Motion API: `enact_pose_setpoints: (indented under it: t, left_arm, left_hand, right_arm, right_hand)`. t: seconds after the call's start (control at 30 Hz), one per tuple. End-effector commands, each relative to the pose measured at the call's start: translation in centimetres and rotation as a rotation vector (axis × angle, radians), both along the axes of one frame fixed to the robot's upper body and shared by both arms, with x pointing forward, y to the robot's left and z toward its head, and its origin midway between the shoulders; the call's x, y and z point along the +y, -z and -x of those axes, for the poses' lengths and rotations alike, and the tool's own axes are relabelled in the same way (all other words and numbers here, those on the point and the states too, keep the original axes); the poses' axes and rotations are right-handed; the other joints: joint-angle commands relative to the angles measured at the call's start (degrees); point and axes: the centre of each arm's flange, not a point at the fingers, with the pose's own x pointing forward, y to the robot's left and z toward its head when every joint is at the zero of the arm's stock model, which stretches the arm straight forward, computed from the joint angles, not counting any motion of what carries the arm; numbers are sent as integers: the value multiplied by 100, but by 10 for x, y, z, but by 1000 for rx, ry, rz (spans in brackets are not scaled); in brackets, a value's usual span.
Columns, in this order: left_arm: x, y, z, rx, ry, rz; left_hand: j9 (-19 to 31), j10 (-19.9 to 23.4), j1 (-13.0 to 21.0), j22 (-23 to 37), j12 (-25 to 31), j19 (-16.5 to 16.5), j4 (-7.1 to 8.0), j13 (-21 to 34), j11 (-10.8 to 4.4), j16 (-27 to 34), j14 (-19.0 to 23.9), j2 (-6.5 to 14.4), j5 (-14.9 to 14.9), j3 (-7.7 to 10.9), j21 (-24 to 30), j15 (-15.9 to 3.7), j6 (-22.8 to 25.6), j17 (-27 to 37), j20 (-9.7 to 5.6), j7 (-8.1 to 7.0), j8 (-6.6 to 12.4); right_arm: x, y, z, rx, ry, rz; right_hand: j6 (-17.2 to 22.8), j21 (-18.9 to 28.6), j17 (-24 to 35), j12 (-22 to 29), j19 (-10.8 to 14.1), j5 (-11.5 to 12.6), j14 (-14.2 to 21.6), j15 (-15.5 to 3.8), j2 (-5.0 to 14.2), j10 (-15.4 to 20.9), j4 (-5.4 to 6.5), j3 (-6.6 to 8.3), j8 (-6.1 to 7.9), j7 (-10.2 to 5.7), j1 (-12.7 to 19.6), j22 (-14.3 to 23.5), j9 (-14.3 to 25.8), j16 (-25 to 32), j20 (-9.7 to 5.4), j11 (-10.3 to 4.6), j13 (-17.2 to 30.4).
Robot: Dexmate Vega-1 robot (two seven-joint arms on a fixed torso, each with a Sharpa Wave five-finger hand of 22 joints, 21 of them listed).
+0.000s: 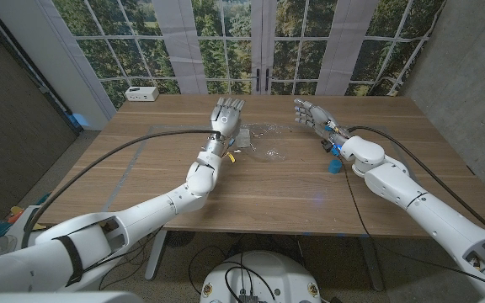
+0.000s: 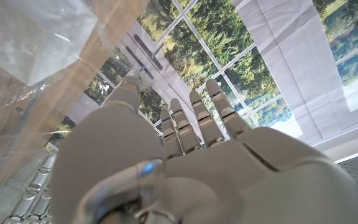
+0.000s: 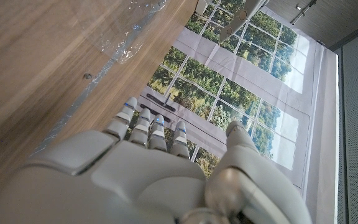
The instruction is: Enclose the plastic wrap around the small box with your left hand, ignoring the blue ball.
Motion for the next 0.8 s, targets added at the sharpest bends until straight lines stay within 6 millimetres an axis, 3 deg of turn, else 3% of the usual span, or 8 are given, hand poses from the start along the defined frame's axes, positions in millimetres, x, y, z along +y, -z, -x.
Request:
enact_pose_setpoints:
  t: [0.03, 0.17, 0.27, 0.47, 0.63, 0.8]
  left_arm:
    - [-2, -11, -5, 119, -86, -132]
    - [-12, -25, -7, 235, -149, -229]
    - [-10, -31, -2, 171, -103, -221]
    - [-7, -62, -4, 256, -90, -210]
    - [-12, -88, -10, 406, -120, -281]
    - [-8, -109, -8, 535, -1, -307]
  left_hand:
    - [12, -1, 138, 25, 9, -44, -131, 8, -28, -29, -36, -207, -9, -56, -38, -463, 16, -19, -1, -34, 3]
    - [6, -167, -84, 24, -31, -133, -4, -10, -80, -82, -271, -447, 4, -298, -99, -444, -25, 7, -4, -98, -11]
    - [5, -240, -129, 23, -50, -160, 23, -17, -79, -93, -342, -474, 20, -348, -118, -417, -109, 13, 9, -108, -38]
    - [8, -296, -243, 25, -44, -227, 118, -23, -33, -89, -420, -424, 83, -400, -161, -324, -128, 38, 125, -19, -28]
    - [11, -323, -293, 26, -36, -217, 156, -23, -1, -91, -454, -425, 136, -435, -170, -315, -103, 43, 120, -23, -12]
    - [17, -490, -446, 26, -72, -264, 240, -29, 84, -116, -581, -497, 213, -554, -209, -243, -221, 50, 149, 44, -43]
  right_arm:
    - [3, -1, 0, -8, -5, 6]
    - [1, 0, 2, -9, 4, -3]
    - [0, 2, 5, -11, 8, -8]
    - [0, 1, 6, -20, 4, 0]
    - [2, 2, 7, -17, -2, 2]
    - [0, 4, 11, -17, 11, -5]
  right_hand:
    - [60, 33, 8, -10, -7, -4, 35, 20, -7, 36, 7, -33, -1, -5, 16, 15, 12, 18, 44, 19, 2]
    - [60, 33, 7, -11, -6, -3, 35, 18, -7, 36, 4, -32, -2, -4, 20, 15, 12, 16, 49, 13, 2]
    - [57, 33, 6, -12, -5, -2, 36, 16, -9, 35, 2, -32, -3, -4, 22, 15, 12, 16, 48, 11, 2]
    - [56, 34, 5, -12, -2, -2, 42, 17, -13, 38, -1, -33, -3, -5, 24, 15, 12, 17, 50, 20, 2]
    - [58, 37, 5, -13, 6, -1, 57, 16, -14, 38, -2, -33, -2, -4, 24, 15, 12, 22, 52, 9, 3]
    - [52, 37, 5, -14, 7, -1, 56, 12, -13, 38, -4, -33, -5, -9, 26, 15, 12, 21, 53, 13, 3]
